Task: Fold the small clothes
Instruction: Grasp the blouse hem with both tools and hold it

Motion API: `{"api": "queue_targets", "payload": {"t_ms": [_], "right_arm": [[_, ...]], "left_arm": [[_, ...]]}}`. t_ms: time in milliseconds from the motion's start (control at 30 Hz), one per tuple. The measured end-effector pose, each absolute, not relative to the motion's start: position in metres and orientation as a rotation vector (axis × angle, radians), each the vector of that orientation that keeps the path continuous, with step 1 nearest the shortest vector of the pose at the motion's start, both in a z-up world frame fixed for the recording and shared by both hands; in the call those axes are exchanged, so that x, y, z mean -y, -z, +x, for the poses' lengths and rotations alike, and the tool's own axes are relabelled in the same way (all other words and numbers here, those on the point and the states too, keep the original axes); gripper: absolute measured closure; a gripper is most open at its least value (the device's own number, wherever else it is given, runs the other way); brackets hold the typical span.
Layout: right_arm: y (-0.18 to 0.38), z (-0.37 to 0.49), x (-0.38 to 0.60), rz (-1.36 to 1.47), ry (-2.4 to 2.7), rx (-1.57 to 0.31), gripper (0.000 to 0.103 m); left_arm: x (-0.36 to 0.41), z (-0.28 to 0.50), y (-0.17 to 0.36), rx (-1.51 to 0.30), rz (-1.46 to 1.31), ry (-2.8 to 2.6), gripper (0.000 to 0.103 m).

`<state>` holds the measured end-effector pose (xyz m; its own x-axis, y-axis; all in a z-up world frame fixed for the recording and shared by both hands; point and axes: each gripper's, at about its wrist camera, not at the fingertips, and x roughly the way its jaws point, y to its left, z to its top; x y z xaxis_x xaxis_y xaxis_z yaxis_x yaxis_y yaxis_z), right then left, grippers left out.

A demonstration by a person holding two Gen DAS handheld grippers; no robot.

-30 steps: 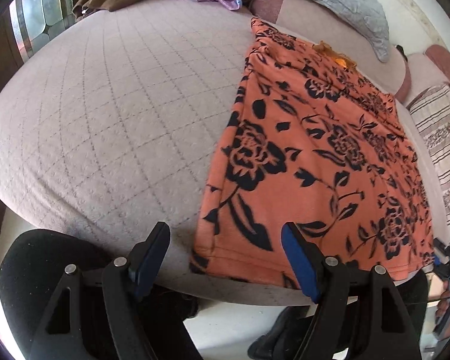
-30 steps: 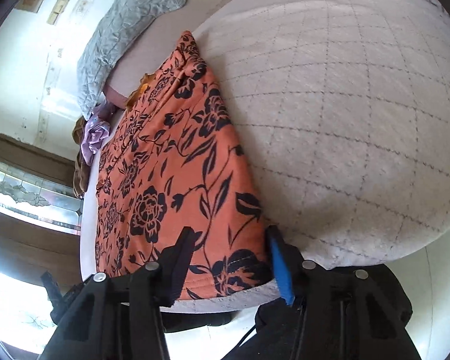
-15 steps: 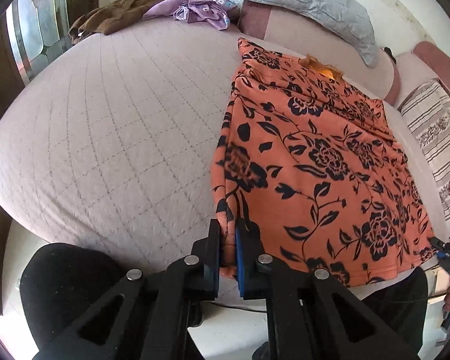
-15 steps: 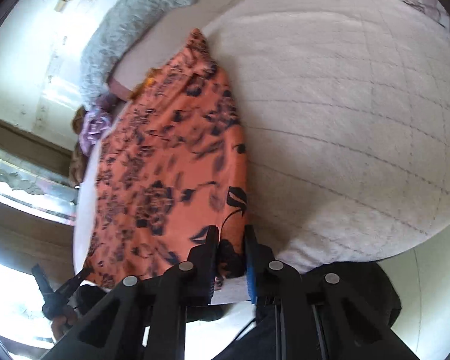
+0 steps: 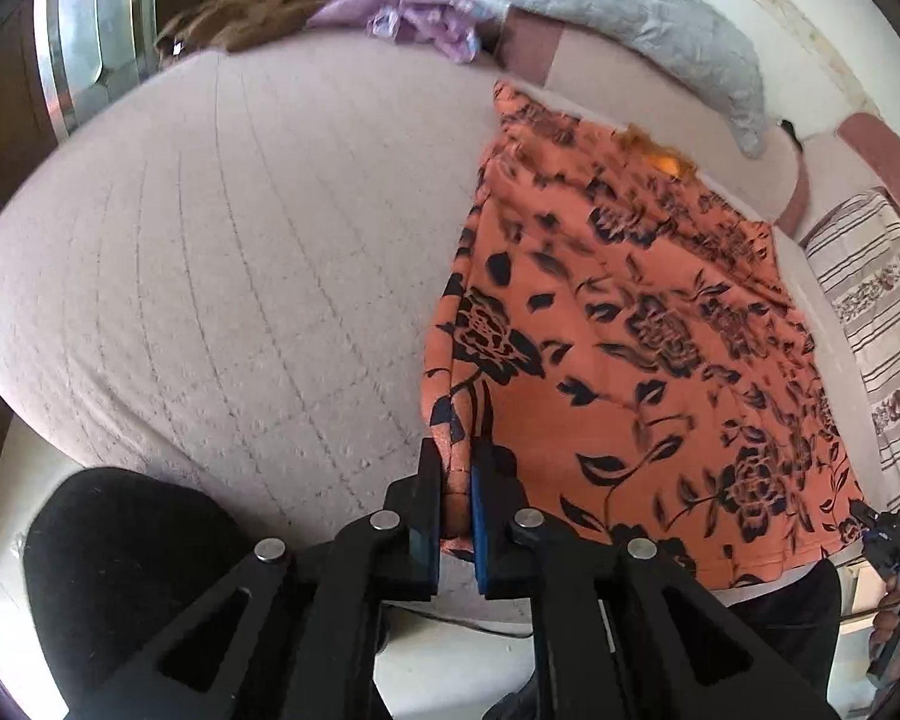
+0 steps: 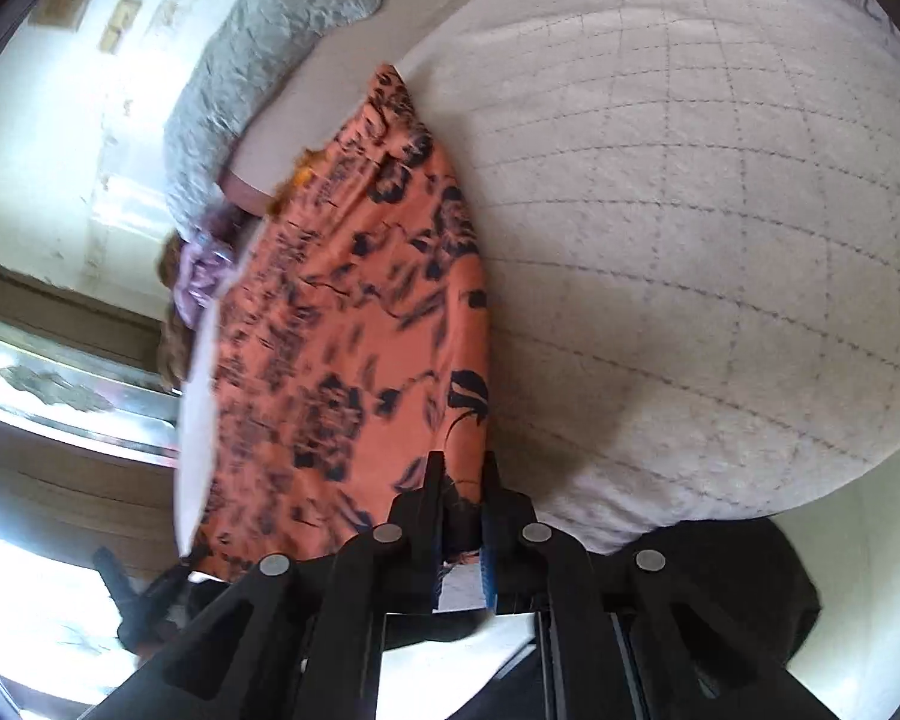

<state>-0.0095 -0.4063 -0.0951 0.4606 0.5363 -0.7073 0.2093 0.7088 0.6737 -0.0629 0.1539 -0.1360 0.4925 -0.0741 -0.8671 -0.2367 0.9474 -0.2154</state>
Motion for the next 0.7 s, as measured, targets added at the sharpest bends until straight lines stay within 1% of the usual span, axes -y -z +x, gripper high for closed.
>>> {"api": "queue_targets", "payload": {"t_ms": [67, 100, 133, 167, 200, 233, 300, 333, 367, 400, 433, 467, 533, 700], "right_arm": [[0.111, -0.006, 0.406, 0.827, -0.22, -1.147, 0.087], [0.122, -0.006, 0.405, 0.85, -0.21, -1.178, 0.086], [0.126, -0.008, 0.406, 0.87, -0.213, -1.173, 0.086], [0.127, -0.01, 0.408, 0.886, -0.22, -1.155, 0.086], [0.128, -0.012, 0.409, 0.898, -0.225, -1.145, 0.086], [0.129, -0.013, 0.41, 0.902, -0.226, -1.138, 0.086], [0.134, -0.014, 0.412, 0.916, -0.246, -1.125, 0.086], [0.135, -0.014, 0.413, 0.92, -0.254, -1.122, 0.086], [0.137, -0.015, 0.415, 0.936, -0.261, -1.121, 0.086], [0.139, -0.015, 0.417, 0.954, -0.266, -1.119, 0.086], [0.142, -0.015, 0.419, 0.971, -0.273, -1.114, 0.086], [0.144, -0.016, 0.419, 0.986, -0.278, -1.108, 0.086], [0.147, -0.018, 0.422, 1.017, -0.285, -1.098, 0.086], [0.144, -0.016, 0.419, 0.992, -0.271, -1.095, 0.086]], "left_arm": [[-0.156, -0.062, 0.153, -1.114, -0.345, -0.116, 0.09], [-0.154, -0.062, 0.156, -1.11, -0.35, -0.113, 0.089], [-0.153, -0.064, 0.155, -1.094, -0.339, -0.108, 0.08], [-0.152, -0.064, 0.156, -1.094, -0.339, -0.096, 0.067], [-0.151, -0.064, 0.156, -1.09, -0.345, -0.08, 0.062], [-0.149, -0.063, 0.157, -1.088, -0.343, -0.074, 0.06], [-0.144, -0.061, 0.158, -1.092, -0.306, -0.085, 0.06], [-0.142, -0.061, 0.158, -1.092, -0.287, -0.1, 0.066], [-0.142, -0.061, 0.159, -1.09, -0.276, -0.117, 0.078], [-0.142, -0.059, 0.16, -1.088, -0.275, -0.123, 0.082], [-0.143, -0.058, 0.16, -1.088, -0.288, -0.118, 0.09], [-0.145, -0.057, 0.159, -1.091, -0.309, -0.108, 0.092], [-0.148, -0.058, 0.159, -1.097, -0.321, -0.103, 0.093], [-0.147, -0.059, 0.159, -1.087, -0.311, -0.103, 0.093]]}}
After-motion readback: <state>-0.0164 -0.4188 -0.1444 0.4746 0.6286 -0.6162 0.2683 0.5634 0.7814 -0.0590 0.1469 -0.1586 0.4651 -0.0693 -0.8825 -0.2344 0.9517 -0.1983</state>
